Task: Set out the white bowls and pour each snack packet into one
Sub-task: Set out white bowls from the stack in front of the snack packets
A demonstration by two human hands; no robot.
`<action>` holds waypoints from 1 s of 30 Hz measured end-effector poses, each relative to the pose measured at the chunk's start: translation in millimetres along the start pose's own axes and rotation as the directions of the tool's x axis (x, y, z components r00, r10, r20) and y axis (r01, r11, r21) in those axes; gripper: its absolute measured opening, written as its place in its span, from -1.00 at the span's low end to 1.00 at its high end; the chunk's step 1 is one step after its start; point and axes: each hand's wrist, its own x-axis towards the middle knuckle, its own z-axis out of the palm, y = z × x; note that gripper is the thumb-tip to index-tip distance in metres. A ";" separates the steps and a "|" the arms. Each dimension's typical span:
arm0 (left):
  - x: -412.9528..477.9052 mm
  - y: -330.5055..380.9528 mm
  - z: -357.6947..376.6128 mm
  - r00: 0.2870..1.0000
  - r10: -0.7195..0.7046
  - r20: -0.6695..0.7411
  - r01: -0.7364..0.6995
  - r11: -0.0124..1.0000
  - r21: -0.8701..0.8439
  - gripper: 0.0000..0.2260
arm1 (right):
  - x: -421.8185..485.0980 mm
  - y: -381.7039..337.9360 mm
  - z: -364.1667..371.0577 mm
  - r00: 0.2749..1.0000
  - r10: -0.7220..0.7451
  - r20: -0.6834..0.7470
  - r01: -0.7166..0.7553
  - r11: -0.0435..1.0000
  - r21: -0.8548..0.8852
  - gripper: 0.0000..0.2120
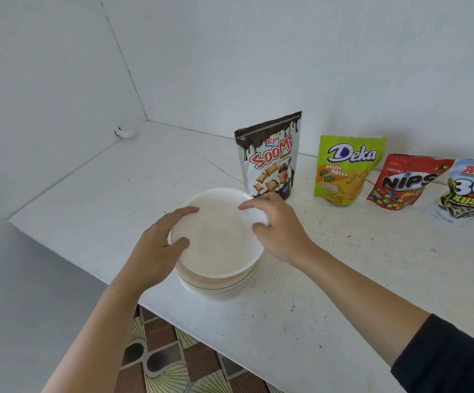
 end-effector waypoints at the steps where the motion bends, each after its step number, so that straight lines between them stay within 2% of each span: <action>1: 0.4 6.9 0.8 1.000 0.023 -0.009 -0.024 1.000 -0.003 -0.45 | -2.0 -2.7 -6.2 1.000 0.006 -0.019 -0.005 0.999 0.043 -0.50; 4: 5.6 30.4 8.2 0.997 0.078 -0.022 -0.079 0.995 -0.064 -0.44 | -8.6 -5.9 -26.8 0.995 0.047 -0.085 -0.030 0.981 0.193 -0.53; 8: 17.1 70.4 41.8 0.982 0.185 -0.035 -0.188 0.964 -0.187 -0.41 | -19.0 2.6 -65.2 0.967 0.107 -0.233 -0.031 0.951 0.309 -0.56; 12: 28.0 104.2 105.6 0.969 0.240 -0.054 -0.245 0.925 -0.291 -0.41 | -36.6 28.5 -113.9 0.924 0.189 -0.332 -0.079 0.945 0.318 -0.53; 16: 32.2 131.3 172.7 0.970 0.235 -0.054 -0.240 0.922 -0.302 -0.42 | -57.8 68.0 -154.0 0.881 0.283 -0.380 -0.180 0.942 0.283 -0.49; 23: 56.3 135.4 255.4 0.991 0.072 0.110 -0.039 0.959 -0.282 -0.46 | -73.8 152.2 -181.2 0.871 0.396 -0.289 -0.349 0.915 0.202 -0.47; 30: 73.9 93.9 274.9 0.989 -0.071 0.129 0.092 0.982 -0.163 -0.49 | -71.5 197.5 -151.0 0.900 0.416 -0.134 -0.399 0.907 0.137 -0.53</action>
